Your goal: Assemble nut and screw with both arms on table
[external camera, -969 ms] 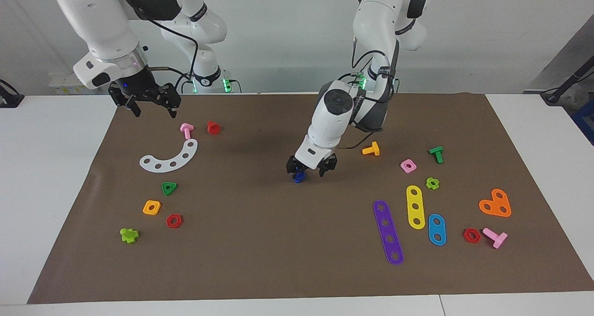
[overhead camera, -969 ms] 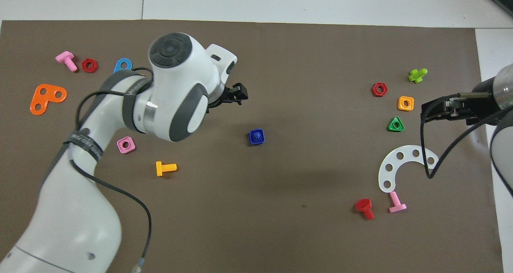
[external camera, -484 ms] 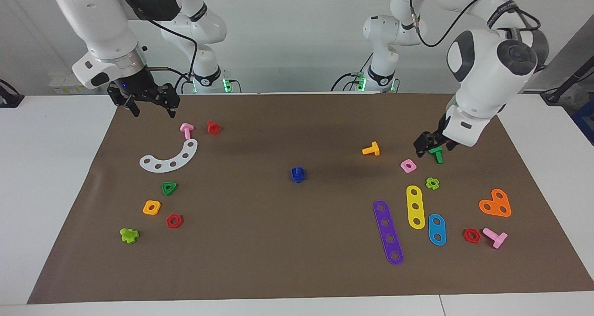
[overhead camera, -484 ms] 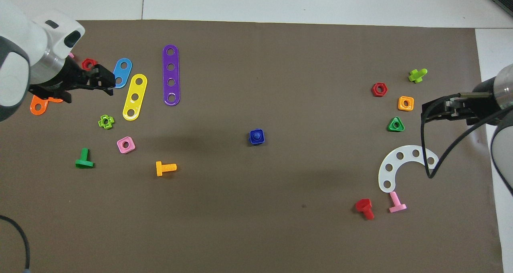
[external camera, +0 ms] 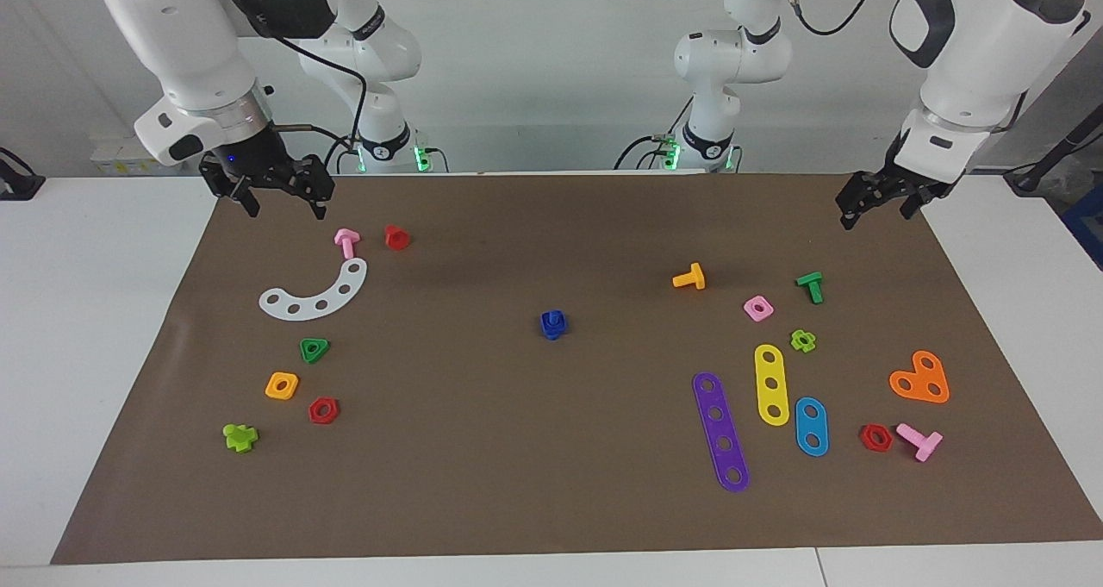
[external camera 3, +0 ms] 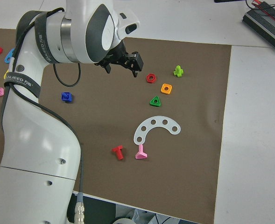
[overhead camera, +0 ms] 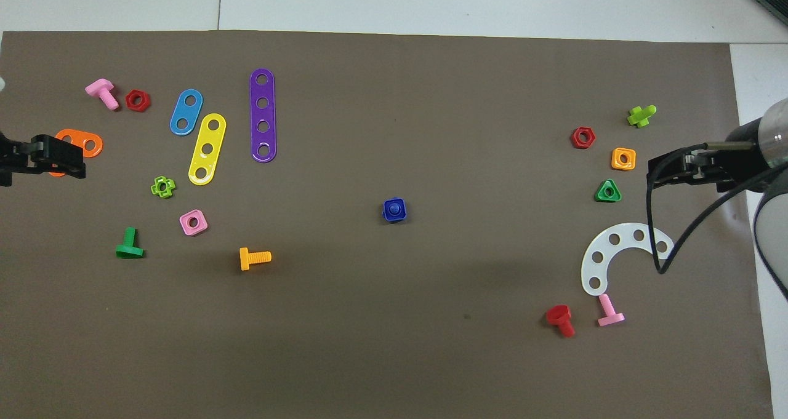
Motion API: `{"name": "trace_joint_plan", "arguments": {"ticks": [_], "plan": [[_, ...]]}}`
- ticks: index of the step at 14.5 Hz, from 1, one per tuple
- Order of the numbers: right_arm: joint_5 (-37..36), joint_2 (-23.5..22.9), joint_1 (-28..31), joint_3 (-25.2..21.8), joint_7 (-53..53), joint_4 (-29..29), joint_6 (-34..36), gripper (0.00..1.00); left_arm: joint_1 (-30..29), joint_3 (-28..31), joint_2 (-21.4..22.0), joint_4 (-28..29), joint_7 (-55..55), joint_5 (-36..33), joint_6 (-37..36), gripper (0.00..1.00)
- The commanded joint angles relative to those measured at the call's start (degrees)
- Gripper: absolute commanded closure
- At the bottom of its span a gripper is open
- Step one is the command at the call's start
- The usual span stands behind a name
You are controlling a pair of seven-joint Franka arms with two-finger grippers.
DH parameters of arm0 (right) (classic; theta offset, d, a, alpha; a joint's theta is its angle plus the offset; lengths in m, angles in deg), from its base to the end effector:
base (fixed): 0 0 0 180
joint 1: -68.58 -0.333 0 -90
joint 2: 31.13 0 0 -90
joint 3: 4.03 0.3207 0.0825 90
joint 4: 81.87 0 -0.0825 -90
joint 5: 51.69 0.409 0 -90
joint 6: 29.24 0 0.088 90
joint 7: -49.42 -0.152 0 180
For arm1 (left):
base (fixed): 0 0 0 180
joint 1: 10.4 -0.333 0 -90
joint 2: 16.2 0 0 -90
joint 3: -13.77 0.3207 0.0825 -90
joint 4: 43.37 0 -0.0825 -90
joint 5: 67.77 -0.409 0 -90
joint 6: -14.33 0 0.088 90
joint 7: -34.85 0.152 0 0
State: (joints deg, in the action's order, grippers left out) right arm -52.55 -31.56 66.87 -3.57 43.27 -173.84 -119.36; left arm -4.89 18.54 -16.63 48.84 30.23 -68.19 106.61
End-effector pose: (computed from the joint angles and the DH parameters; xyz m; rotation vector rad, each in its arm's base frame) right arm 0.5786 0.0196 0.5630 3.1214 -0.1079 -0.0603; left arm 0.5843 -0.0066 0.5641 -3.1316 -0.1056 0.0092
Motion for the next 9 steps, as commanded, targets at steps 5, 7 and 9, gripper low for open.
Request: {"name": "trace_joint_plan", "arguments": {"ticks": [5,7,9], "plan": [[0.23,0.25,0.66,0.50,1.40,-0.41,-0.32,0.00,-1.29,-0.29,0.78,0.78,1.02,5.34,0.80,0.00],[0.15,0.25,0.66,0.50,1.40,-0.41,-0.32,0.00,-1.29,-0.29,0.86,0.69,1.02,5.17,0.27,0.00],[0.15,0.25,0.66,0.50,1.40,-0.41,-0.32,0.00,-1.11,-0.64,1.39,0.95,1.37,2.38,0.09,0.00]]}}
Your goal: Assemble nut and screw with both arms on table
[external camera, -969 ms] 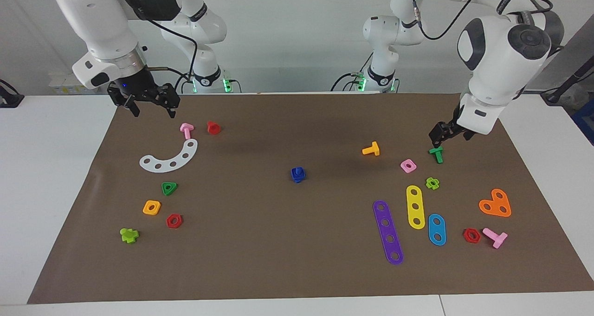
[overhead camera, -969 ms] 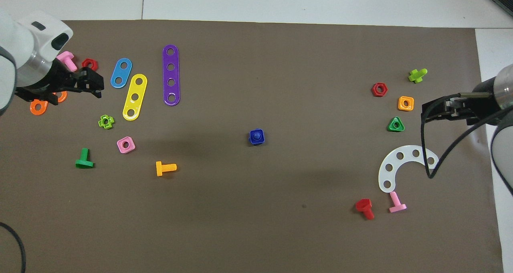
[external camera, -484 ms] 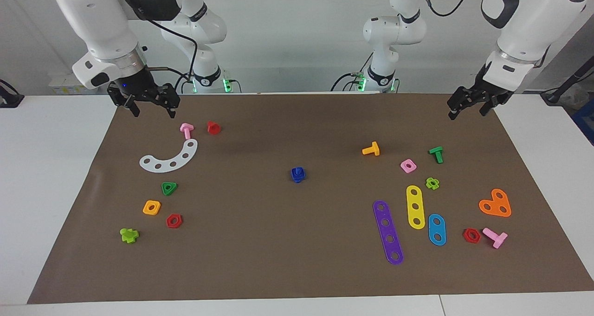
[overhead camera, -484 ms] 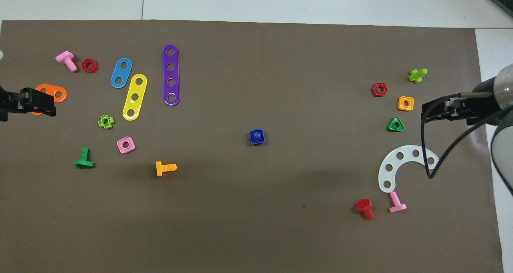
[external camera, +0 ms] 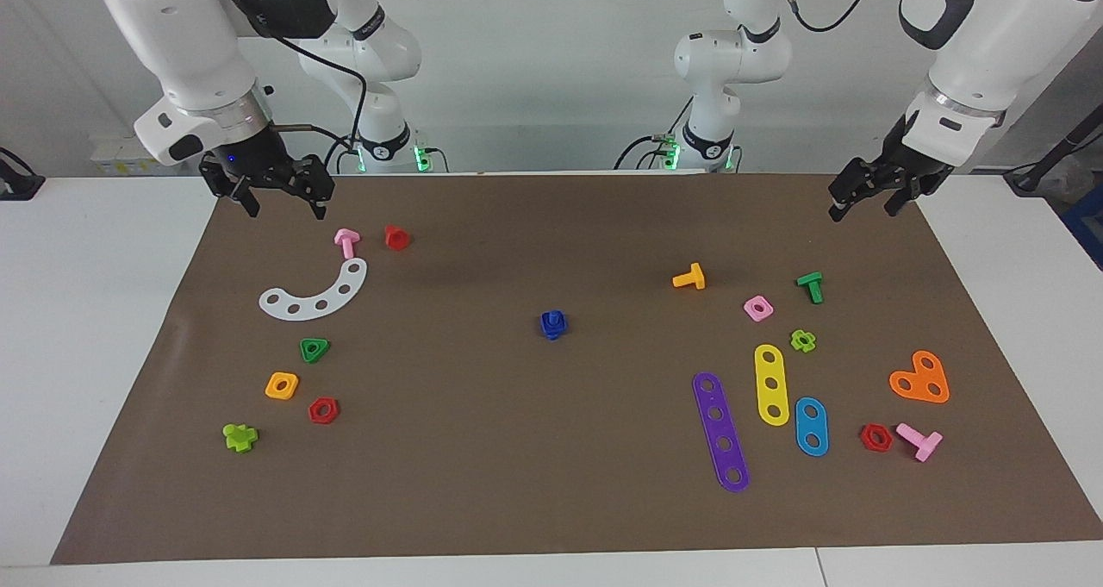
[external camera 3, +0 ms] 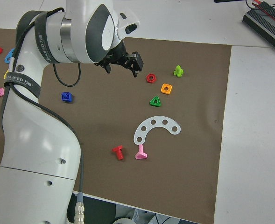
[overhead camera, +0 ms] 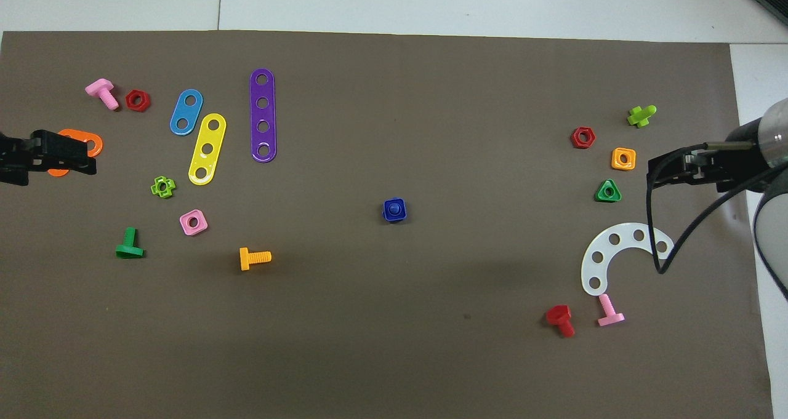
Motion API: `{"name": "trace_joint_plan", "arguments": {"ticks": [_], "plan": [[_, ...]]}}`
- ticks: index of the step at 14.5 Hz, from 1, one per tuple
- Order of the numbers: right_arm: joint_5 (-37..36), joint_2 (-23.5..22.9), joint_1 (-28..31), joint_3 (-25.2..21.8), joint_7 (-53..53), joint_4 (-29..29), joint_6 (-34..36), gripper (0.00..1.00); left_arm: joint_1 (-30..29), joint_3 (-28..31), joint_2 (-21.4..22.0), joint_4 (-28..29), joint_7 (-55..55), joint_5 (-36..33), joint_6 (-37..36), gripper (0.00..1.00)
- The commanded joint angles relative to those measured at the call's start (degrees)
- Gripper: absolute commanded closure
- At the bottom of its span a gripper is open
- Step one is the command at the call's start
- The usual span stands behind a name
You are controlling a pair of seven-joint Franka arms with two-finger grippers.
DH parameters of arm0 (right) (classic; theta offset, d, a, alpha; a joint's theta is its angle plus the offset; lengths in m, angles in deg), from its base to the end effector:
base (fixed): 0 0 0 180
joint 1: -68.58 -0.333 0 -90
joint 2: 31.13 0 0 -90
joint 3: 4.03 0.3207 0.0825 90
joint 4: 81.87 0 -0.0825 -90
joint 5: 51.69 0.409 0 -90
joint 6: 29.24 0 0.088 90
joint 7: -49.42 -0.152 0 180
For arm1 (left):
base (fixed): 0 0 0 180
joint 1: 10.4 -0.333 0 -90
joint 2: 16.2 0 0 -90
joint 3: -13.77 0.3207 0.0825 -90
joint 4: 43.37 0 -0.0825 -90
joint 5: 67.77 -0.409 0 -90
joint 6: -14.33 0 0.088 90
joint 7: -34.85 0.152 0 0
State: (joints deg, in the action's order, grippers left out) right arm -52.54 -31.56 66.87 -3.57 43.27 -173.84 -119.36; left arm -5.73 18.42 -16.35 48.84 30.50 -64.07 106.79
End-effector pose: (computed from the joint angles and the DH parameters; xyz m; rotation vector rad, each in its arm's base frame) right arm 0.5786 0.0197 0.5630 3.1215 -0.1079 -0.0603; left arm 0.5837 -0.0098 0.5675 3.0749 0.1204 -0.0011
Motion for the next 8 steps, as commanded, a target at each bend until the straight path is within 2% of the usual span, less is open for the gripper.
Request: {"name": "trace_joint_plan", "arguments": {"ticks": [1,8], "plan": [[0.15,0.25,0.66,0.50,1.40,-0.41,-0.32,0.00,0.16,-0.69,1.38,1.22,2.58,-3.68,-0.09,0.00],[0.15,0.25,0.66,0.50,1.40,-0.41,-0.32,0.00,-0.71,-0.08,1.29,1.39,4.62,-3.96,3.60,0.00]]}}
